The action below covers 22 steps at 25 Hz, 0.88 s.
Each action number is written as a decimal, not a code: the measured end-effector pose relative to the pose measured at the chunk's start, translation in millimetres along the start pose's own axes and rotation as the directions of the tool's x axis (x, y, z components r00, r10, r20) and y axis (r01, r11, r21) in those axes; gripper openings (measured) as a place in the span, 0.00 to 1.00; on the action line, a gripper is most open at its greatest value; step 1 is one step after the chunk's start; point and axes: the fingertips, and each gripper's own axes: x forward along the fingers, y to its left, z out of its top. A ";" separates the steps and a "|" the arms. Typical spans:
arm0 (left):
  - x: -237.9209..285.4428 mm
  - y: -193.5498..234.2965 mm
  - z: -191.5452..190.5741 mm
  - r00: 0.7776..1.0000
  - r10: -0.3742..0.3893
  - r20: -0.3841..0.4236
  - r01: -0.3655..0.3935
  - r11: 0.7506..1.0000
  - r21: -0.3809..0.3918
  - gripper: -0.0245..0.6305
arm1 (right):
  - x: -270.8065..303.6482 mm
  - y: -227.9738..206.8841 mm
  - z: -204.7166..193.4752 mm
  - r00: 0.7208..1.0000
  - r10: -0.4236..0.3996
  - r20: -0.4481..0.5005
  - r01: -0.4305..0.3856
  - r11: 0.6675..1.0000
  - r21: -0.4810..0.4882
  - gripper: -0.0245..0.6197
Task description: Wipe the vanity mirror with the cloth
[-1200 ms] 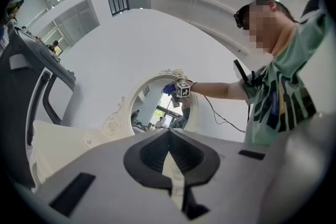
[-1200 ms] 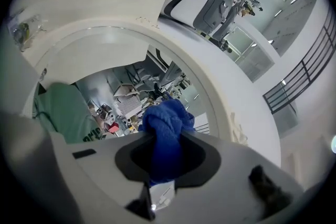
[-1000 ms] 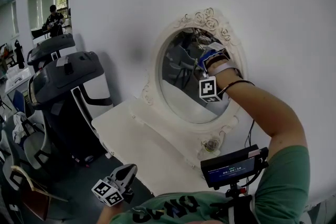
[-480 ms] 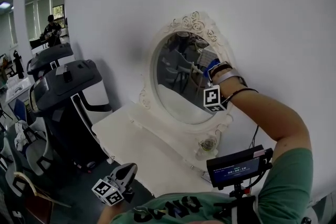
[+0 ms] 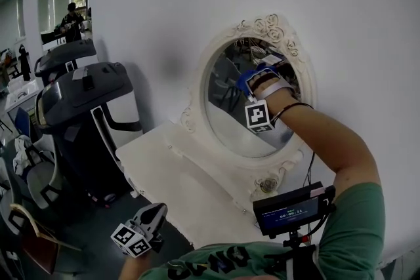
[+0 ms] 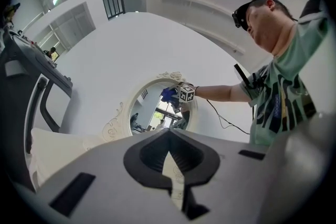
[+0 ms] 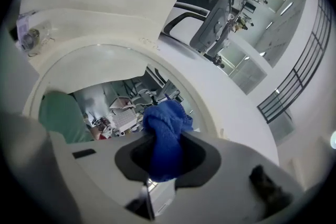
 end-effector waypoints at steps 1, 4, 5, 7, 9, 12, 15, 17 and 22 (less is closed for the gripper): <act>-3.6 5.4 0.1 1.000 0.010 0.003 -0.010 1.000 -0.001 0.05 | 10.8 -11.6 6.4 1.000 -0.022 -0.001 0.022 1.000 -0.004 0.15; -16.6 23.3 -0.4 0.999 0.046 0.014 -0.045 0.999 -0.005 0.05 | 46.3 -45.5 17.6 0.997 -0.068 -0.025 0.068 0.998 -0.011 0.15; -21.1 29.5 -0.6 0.998 0.060 0.018 -0.059 0.998 -0.007 0.05 | 58.4 -56.7 21.2 0.996 -0.081 -0.033 0.081 0.997 -0.013 0.15; -29.7 40.8 -1.2 0.996 0.088 0.026 -0.088 0.996 -0.014 0.05 | 80.3 -76.0 30.0 0.994 -0.105 -0.042 0.104 0.994 -0.023 0.15; -37.9 48.9 -2.3 0.993 0.116 0.032 -0.115 0.993 -0.024 0.05 | 99.4 -87.4 38.2 0.992 -0.114 -0.052 0.112 0.993 -0.040 0.15; -47.8 62.1 -5.6 0.988 0.150 0.032 -0.149 0.988 -0.038 0.05 | 127.8 -92.0 48.5 0.991 -0.111 -0.071 0.106 0.992 -0.069 0.15; -53.2 75.5 -7.6 0.984 0.174 0.033 -0.173 0.984 -0.045 0.05 | 145.3 -90.7 53.1 0.990 -0.114 -0.081 0.108 0.991 -0.084 0.15; -53.0 82.0 -7.2 0.983 0.179 0.032 -0.178 0.983 -0.047 0.05 | 149.6 -91.1 53.4 0.989 -0.121 -0.080 0.115 0.990 -0.076 0.15; -36.3 76.7 -7.6 0.988 0.152 0.026 -0.150 0.988 -0.042 0.05 | 143.5 -82.0 44.3 0.994 -0.054 -0.096 0.054 0.999 -0.002 0.15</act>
